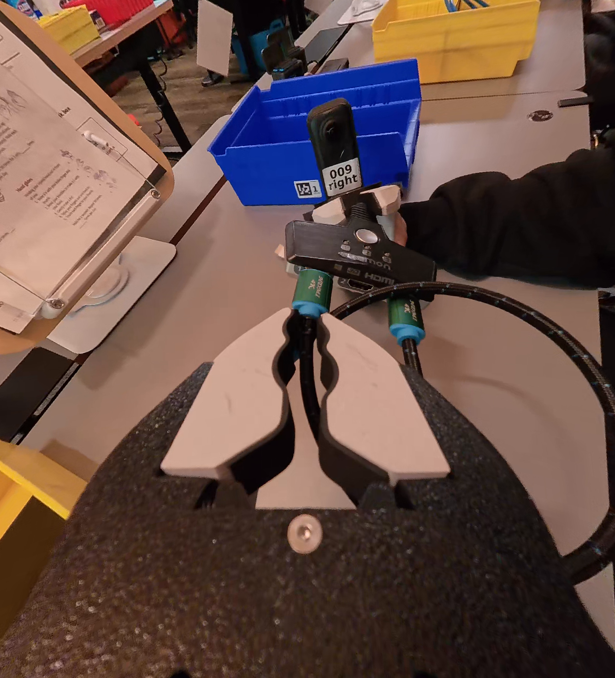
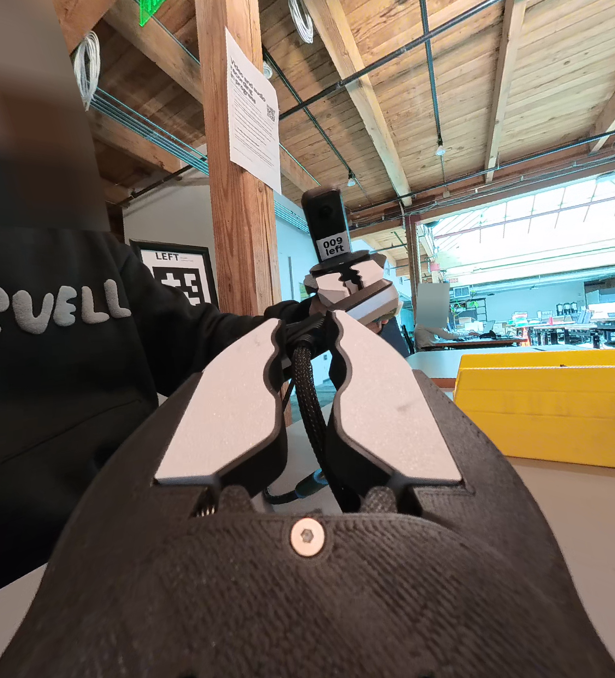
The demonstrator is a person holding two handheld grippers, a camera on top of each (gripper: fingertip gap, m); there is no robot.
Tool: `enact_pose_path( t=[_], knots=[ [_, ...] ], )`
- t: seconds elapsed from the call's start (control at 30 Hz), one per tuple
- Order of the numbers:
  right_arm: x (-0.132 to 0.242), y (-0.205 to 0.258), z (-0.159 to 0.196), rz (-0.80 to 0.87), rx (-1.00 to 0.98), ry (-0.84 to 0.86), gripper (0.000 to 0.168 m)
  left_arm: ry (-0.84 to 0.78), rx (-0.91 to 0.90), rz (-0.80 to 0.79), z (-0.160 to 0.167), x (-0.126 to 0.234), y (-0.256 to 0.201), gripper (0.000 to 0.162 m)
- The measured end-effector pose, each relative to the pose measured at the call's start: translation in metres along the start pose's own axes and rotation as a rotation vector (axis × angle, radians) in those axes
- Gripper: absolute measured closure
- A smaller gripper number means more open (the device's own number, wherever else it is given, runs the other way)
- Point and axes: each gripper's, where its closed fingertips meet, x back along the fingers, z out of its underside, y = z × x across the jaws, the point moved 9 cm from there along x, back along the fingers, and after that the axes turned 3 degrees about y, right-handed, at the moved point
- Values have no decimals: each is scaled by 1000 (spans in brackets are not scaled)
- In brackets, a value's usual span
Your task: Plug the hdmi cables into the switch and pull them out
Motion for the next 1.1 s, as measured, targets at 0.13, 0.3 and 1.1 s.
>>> enact_pose_path(
  t=[0.13, 0.3, 1.1],
  knots=[
    [4, 0, -3, 9, 19, -10, 146, -4, 5, -9, 0, -4, -3, 153],
    [7, -2, -9, 76, 72, -32, 146, -49, -129, -237, -14, 8, -10, 141],
    [-10, -12, 0, 288, 82, -20, 151, 651, -963, -1176, 9, -94, -73, 141]
  ],
)
